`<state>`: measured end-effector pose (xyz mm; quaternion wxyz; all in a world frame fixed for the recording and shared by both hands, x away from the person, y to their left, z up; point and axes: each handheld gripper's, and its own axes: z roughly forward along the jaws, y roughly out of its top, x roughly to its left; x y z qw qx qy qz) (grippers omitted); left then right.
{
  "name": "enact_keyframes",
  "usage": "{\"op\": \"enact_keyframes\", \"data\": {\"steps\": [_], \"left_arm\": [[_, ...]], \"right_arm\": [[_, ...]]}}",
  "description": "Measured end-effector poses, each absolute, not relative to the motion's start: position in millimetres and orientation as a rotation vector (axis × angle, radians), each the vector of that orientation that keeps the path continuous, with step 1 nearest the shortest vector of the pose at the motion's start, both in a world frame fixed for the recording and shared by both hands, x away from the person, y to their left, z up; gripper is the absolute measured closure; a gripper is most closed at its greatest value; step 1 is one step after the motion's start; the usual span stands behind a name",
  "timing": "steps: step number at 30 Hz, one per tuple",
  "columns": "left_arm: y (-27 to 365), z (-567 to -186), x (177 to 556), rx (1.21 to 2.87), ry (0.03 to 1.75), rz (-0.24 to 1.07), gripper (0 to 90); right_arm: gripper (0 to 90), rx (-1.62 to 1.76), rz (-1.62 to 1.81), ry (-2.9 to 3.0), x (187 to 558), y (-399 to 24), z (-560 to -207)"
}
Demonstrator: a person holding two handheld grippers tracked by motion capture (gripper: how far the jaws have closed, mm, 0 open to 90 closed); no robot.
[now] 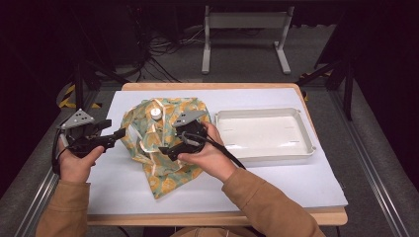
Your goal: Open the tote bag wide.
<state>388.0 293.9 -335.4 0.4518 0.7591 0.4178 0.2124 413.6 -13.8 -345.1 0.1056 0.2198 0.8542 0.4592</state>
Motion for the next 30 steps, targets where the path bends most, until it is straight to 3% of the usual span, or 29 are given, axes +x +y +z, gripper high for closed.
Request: {"op": "enact_keyframes", "data": {"steps": [4, 9, 12, 17, 30], "left_arm": [[294, -337, 388, 1.874, 1.036, 0.520, 34.7], [294, -338, 388, 1.875, 1.041, 0.516, 34.7], [295, -338, 388, 1.876, 1.039, 0.517, 34.7], [294, -339, 387, 1.882, 1.037, 0.510, 34.9], [295, -340, 387, 1.883, 1.038, 0.502, 35.3]], "right_arm": [[19.4, 0.635, 1.300, 2.535, 417, -9, -351], [39.9, 0.596, 1.253, 2.520, 419, -8, -352], [39.4, 0.595, 1.248, 2.526, 420, -8, -352], [29.6, 0.536, 1.282, 2.525, 408, -6, -347], [29.9, 0.335, 1.384, 2.494, 378, 6, -326]]}}
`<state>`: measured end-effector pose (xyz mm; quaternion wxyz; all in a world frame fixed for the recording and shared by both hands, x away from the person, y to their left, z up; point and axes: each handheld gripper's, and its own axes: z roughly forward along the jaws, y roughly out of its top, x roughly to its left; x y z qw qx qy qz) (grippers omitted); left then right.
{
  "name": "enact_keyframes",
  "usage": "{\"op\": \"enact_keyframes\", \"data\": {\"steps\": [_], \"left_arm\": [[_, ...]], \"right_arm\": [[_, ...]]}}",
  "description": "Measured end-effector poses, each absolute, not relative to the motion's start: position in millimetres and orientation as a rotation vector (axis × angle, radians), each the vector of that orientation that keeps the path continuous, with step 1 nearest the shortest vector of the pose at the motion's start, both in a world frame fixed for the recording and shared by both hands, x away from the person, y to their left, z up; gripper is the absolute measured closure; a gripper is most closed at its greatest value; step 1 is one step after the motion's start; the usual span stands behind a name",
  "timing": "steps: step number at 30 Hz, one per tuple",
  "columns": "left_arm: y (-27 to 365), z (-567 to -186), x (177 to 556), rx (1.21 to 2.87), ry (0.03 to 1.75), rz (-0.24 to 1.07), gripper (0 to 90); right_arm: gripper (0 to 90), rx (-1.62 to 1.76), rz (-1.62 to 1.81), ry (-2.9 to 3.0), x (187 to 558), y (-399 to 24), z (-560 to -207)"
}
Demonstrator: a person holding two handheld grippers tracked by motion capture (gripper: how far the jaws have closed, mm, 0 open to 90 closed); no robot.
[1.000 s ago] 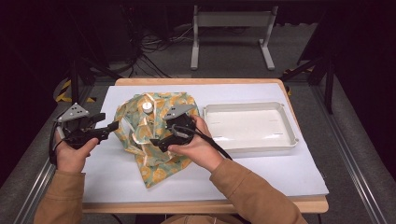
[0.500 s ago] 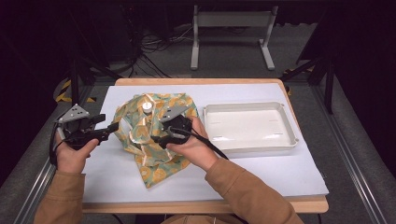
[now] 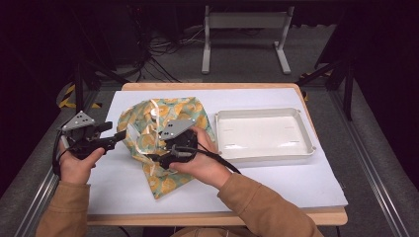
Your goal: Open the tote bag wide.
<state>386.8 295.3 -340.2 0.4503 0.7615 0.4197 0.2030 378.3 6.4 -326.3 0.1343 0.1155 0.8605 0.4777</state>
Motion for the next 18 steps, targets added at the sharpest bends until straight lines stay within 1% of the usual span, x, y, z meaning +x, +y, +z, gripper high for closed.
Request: {"op": "enact_keyframes", "data": {"steps": [7, 15, 18], "left_arm": [[297, -342, 387, 1.877, 1.045, 0.491, 35.4], [299, -343, 388, 1.870, 1.043, 0.471, 35.4], [298, -344, 388, 1.872, 1.040, 0.469, 35.4]], "right_arm": [[38.6, 0.223, 1.350, 2.545, 375, 23, -326], [44.2, 0.205, 1.229, 2.600, 386, 31, -339], [44.3, 0.197, 1.164, 2.611, 390, 31, -342]]}}
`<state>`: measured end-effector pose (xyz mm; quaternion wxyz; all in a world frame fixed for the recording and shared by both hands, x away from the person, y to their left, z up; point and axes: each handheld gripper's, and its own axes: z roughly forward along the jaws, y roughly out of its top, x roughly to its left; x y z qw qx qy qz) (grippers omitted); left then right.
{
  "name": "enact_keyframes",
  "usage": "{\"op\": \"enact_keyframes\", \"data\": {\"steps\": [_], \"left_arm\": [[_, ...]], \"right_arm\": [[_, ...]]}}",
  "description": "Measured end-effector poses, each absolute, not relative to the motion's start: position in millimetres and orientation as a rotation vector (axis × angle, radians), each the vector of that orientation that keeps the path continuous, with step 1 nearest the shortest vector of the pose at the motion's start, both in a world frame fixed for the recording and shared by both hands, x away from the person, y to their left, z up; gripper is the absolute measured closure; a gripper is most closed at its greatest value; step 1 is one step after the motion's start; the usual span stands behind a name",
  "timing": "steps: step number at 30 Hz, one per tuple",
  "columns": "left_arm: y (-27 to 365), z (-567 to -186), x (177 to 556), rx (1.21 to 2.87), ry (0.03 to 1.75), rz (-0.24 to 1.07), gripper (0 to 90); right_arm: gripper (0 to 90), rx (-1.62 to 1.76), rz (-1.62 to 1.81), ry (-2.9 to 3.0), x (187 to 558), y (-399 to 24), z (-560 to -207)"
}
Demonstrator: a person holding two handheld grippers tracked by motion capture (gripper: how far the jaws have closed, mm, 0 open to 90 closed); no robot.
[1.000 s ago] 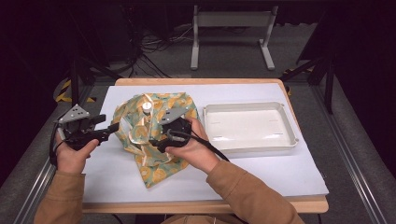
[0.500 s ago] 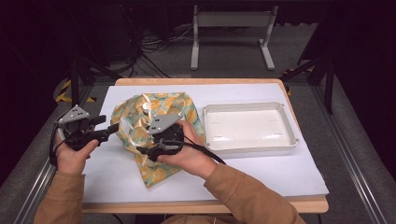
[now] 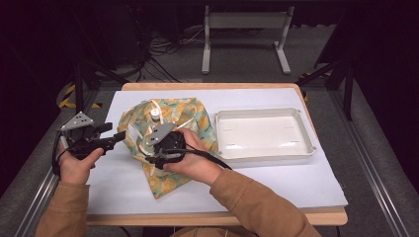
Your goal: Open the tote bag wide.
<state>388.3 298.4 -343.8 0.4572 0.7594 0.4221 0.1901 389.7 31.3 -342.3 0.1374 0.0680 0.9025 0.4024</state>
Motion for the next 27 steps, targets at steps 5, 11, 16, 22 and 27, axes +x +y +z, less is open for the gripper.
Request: {"op": "enact_keyframes", "data": {"steps": [5, 11, 16, 22, 27], "left_arm": [[299, -344, 388, 1.869, 1.037, 0.468, 35.3], [299, -344, 388, 1.865, 1.037, 0.466, 35.3], [299, -344, 388, 1.862, 1.035, 0.466, 35.3], [299, -344, 388, 1.864, 1.035, 0.466, 35.3], [298, -344, 388, 1.867, 1.035, 0.464, 35.3]], "right_arm": [[58.7, 0.200, 1.089, 2.588, 391, 30, -346], [86.9, 0.252, 1.120, 2.550, 393, 21, -338], [89.5, 0.258, 1.207, 2.507, 393, 13, -327], [89.5, 0.257, 1.340, 2.445, 394, -3, -308], [89.5, 0.306, 1.440, 2.374, 399, -23, -289]]}}
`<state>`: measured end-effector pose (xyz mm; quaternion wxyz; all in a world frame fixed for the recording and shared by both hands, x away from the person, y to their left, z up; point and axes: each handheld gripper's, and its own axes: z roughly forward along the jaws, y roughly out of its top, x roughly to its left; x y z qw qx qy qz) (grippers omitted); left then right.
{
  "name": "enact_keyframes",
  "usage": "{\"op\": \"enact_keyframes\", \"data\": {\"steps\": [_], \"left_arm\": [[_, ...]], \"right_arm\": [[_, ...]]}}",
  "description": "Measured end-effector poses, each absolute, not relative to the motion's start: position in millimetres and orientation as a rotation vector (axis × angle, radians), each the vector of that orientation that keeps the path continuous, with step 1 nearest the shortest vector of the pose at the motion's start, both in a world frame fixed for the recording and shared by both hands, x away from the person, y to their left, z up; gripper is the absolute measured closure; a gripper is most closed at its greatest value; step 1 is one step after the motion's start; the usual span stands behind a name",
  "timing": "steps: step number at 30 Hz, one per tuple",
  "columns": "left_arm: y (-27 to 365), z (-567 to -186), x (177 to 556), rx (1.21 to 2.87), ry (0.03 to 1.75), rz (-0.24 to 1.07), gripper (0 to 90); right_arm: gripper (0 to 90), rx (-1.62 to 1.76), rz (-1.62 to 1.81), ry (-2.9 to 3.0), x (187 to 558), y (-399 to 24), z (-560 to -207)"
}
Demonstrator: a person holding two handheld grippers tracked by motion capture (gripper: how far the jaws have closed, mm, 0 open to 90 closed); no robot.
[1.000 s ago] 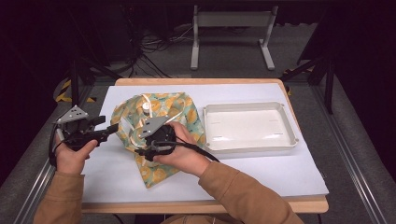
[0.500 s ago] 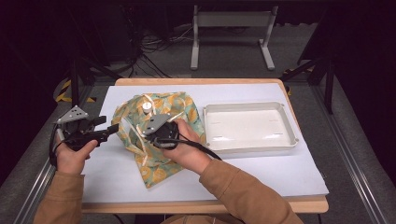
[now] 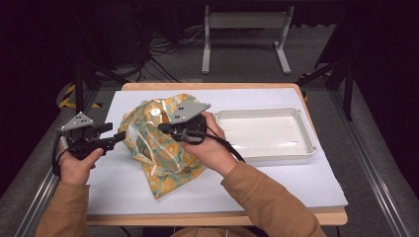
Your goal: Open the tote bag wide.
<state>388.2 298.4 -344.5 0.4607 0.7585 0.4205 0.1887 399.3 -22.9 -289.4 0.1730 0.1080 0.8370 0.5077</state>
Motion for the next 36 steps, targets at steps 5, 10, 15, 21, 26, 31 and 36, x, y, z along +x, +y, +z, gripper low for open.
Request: {"op": "enact_keyframes", "data": {"steps": [5, 10, 15, 21, 26, 31, 36], "left_arm": [[298, -345, 388, 1.870, 1.036, 0.464, 35.3], [298, -345, 388, 1.870, 1.037, 0.463, 35.3], [297, -345, 389, 1.870, 1.040, 0.463, 35.3], [297, -346, 389, 1.876, 1.039, 0.459, 35.3], [297, -347, 389, 1.877, 1.042, 0.457, 35.3], [296, -347, 389, 1.880, 1.038, 0.456, 35.2], [296, -347, 390, 1.885, 1.035, 0.455, 35.2]], "right_arm": [[89.6, 0.372, 1.510, 2.295, 407, -48, -274], [89.5, 0.456, 1.544, 2.236, 417, -77, -267], [89.5, 0.546, 1.566, 2.189, 430, -100, -269], [89.2, 0.693, 1.565, 2.166, 454, -127, -288], [88.8, 0.766, 1.502, 2.179, 465, -138, -306], [88.5, 0.824, 1.418, 2.213, 471, -142, -321], [87.8, 0.871, 1.342, 2.268, 475, -142, -336]]}}
